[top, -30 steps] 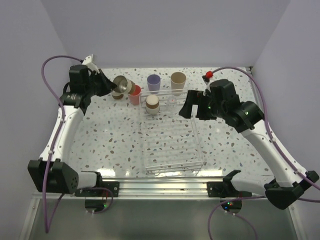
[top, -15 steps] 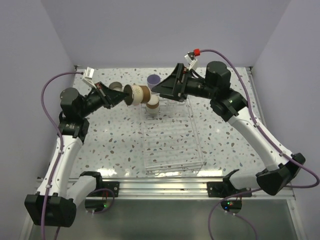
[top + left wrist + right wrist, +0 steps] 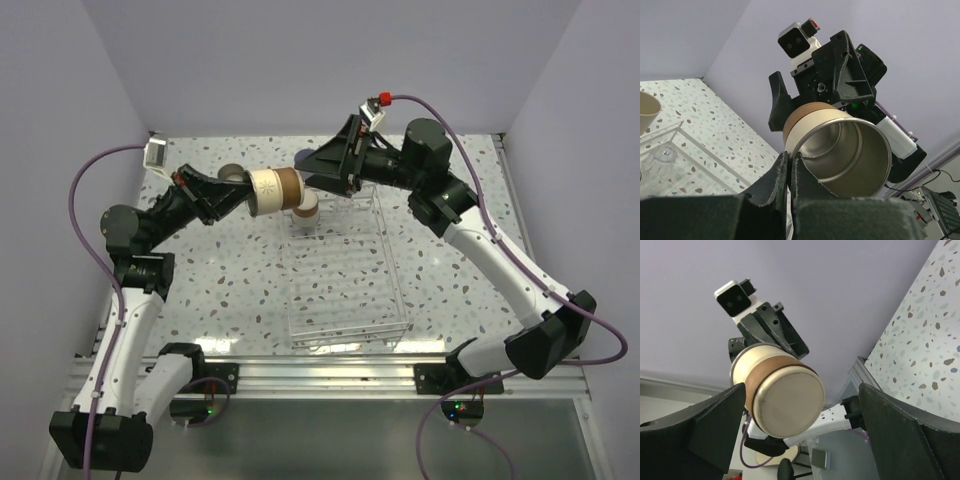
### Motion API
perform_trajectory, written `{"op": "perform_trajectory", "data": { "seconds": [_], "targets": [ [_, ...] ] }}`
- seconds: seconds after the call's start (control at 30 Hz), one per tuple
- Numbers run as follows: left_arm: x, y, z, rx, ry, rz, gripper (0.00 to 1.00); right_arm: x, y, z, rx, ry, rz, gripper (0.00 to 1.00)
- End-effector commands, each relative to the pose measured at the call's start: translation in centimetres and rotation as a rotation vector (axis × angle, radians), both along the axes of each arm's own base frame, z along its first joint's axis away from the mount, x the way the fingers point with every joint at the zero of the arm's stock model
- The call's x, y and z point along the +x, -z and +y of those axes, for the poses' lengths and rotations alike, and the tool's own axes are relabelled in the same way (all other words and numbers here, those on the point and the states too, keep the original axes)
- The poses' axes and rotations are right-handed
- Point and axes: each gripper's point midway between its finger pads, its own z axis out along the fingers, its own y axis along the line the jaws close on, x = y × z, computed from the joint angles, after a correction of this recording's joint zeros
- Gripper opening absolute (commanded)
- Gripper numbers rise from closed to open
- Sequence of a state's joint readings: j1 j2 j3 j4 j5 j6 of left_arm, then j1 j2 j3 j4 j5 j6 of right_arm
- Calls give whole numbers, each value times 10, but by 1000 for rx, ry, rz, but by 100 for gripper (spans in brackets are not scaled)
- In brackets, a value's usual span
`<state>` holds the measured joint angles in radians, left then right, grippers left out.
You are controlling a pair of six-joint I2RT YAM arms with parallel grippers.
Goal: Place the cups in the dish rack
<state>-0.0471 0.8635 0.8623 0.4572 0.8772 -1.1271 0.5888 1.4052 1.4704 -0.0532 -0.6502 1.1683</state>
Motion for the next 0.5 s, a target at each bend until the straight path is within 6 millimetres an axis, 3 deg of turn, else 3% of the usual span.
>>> {"op": "perform_trajectory", "data": {
  "seconds": [0.0,0.47],
  "targets": [
    [-11,-4,-1,-56,42,-29,0,-15,-37,-1,70,-52,-80,98],
    [-14,-4,1,-148,68,-28,0,-32,-24,12,73,-94,-23,98]
  ]
}}
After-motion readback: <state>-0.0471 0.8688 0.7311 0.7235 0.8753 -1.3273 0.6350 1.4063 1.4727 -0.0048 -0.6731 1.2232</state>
